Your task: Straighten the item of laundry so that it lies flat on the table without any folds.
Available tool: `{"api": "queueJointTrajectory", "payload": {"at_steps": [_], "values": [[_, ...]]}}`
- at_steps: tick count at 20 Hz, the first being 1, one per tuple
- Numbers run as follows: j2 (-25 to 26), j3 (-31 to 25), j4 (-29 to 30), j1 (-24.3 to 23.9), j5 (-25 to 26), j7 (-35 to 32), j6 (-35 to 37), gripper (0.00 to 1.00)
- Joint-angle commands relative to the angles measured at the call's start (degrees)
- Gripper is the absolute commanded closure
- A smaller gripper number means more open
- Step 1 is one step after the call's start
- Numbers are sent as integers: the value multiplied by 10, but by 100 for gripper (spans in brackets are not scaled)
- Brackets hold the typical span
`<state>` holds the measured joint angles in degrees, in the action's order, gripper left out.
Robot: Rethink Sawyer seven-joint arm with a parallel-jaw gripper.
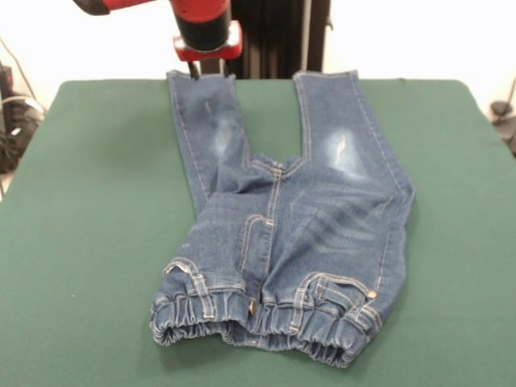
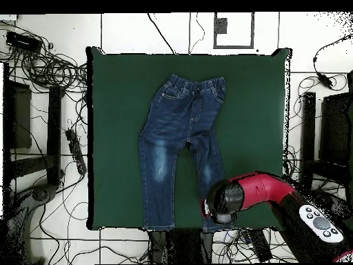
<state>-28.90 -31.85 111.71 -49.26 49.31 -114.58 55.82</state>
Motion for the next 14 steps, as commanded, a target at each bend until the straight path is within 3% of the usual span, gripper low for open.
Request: {"api": "queueJointTrajectory", "payload": {"at_steps": [1, 14], "values": [[43, 6, -71, 22, 35, 119, 14, 0], [63, 65, -117, 53, 78, 100, 56, 0]]}}
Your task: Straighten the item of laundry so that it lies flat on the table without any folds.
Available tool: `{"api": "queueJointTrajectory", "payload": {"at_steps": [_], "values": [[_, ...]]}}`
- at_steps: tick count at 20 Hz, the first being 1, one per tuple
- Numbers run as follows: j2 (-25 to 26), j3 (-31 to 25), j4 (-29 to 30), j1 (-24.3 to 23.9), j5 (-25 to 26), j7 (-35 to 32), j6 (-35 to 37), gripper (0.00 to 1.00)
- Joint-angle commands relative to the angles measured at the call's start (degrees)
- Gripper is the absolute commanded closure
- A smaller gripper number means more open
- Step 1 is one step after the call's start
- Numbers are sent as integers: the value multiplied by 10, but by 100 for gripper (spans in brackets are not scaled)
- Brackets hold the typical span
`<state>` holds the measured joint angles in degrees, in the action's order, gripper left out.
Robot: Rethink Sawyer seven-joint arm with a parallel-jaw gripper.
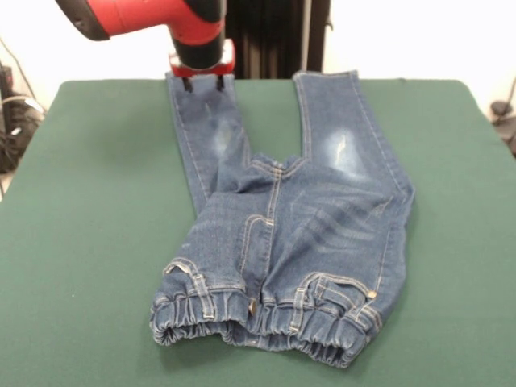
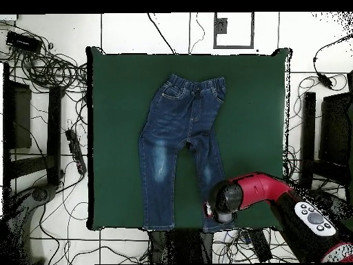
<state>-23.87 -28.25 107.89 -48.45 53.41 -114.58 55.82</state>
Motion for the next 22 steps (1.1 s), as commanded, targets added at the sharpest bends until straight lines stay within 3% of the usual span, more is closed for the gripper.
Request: {"api": "queueJointTrajectory", "payload": {"at_steps": [1, 10, 22], "values": [[13, 32, -81, 47, 36, 101, 58, 0], [32, 30, -99, 43, 27, 123, 35, 0], [13, 2, -80, 29, 0, 144, 27, 0]]}}
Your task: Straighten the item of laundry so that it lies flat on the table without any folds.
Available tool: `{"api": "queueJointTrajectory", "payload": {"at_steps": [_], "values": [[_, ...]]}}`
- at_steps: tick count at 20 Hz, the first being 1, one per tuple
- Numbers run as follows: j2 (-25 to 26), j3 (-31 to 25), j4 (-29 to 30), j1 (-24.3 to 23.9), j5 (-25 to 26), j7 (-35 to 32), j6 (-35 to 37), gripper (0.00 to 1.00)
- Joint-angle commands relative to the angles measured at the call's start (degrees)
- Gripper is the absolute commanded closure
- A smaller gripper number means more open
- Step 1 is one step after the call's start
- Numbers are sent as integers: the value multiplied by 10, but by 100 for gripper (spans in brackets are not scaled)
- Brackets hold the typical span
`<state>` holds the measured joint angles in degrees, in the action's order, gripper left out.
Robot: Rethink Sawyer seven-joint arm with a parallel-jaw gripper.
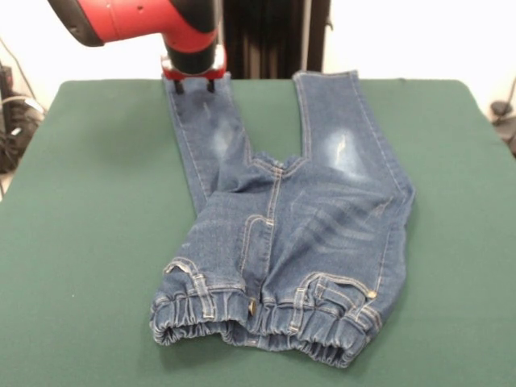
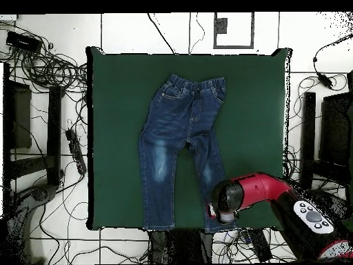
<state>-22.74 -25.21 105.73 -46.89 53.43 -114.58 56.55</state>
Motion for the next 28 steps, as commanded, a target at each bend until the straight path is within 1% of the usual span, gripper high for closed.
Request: {"api": "queueJointTrajectory", "payload": {"at_steps": [1, 4, 5, 11, 18, 22, 28], "values": [[1, -32, -58, 11, -1, 144, 12, 0], [-1, -38, -56, 8, -4, 147, 8, 0], [-2, -39, -56, 9, -5, 146, 9, 100], [-3, -42, -58, 10, -12, 146, 15, 100], [-1, -44, -59, 10, -9, 144, 6, 100], [-15, -44, -44, 10, -3, 135, -7, 100], [-30, -22, -13, 20, 16, 104, -17, 100]]}}
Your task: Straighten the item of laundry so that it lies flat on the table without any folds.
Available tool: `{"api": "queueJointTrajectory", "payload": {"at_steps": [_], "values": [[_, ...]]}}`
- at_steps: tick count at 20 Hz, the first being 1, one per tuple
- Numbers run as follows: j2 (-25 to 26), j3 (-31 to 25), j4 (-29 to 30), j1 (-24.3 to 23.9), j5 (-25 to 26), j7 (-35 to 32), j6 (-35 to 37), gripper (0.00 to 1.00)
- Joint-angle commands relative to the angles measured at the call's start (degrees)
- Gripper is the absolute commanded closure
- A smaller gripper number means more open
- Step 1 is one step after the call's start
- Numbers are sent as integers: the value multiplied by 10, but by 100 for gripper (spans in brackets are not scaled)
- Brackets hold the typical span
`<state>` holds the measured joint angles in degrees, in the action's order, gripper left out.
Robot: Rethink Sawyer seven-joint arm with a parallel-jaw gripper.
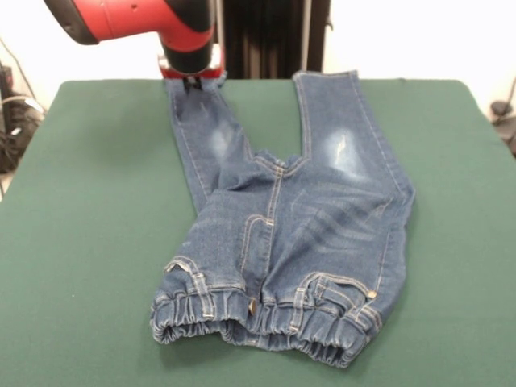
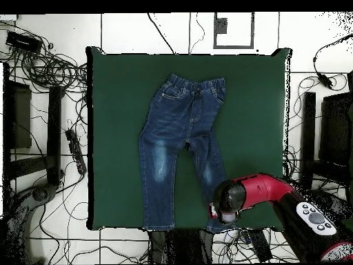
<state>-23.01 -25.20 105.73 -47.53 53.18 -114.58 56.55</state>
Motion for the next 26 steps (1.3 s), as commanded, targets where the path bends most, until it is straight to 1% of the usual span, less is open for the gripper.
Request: {"api": "queueJointTrajectory", "payload": {"at_steps": [1, 8, 11, 16, 20, 24, 26], "values": [[-27, -18, -12, 29, 21, 97, -18, 100], [-49, -4, -1, 41, 17, 77, -4, 100], [-47, 9, -5, 47, 22, 67, 2, 100], [-51, 10, 1, 46, 8, 75, 8, 100], [-71, 12, 24, 43, -11, 85, 23, 100], [-60, 20, 37, 47, -15, 72, 22, 100], [-49, 26, 37, 55, -20, 66, 35, 100]]}}
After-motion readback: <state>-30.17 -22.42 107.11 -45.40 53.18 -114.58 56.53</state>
